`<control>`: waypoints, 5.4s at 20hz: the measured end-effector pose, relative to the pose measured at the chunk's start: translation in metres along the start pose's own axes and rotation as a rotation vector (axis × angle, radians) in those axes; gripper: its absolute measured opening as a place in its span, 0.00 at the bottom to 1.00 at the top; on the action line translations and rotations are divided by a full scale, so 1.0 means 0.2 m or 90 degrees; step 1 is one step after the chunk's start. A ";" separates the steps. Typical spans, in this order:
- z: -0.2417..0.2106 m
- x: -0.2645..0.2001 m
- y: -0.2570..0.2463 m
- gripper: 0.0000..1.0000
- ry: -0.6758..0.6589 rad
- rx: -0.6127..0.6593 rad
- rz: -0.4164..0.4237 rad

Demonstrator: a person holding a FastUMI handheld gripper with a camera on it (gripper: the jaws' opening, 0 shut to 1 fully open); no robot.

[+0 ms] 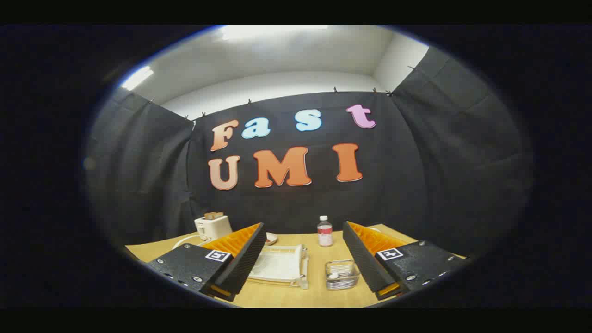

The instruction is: Take the plate from the dish rack, then take the spoon from the basket and place it into the plate.

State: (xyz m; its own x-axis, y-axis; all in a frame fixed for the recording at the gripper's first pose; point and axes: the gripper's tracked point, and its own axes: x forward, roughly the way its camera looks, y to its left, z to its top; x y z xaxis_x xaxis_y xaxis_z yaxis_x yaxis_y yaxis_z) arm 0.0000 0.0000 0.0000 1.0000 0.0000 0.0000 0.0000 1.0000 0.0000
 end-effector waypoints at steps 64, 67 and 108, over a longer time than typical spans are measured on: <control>-0.64 0.76 0.74 0.90 0.281 0.040 -0.047; -0.70 0.82 0.76 0.75 0.315 0.023 -0.063; -0.41 0.82 0.70 0.15 0.291 -0.161 -0.191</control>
State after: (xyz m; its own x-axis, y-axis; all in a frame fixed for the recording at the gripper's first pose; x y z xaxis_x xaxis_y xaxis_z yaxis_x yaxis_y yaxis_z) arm 0.1634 0.1397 -0.0814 0.8550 -0.3378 -0.3935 0.2253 0.9254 -0.3048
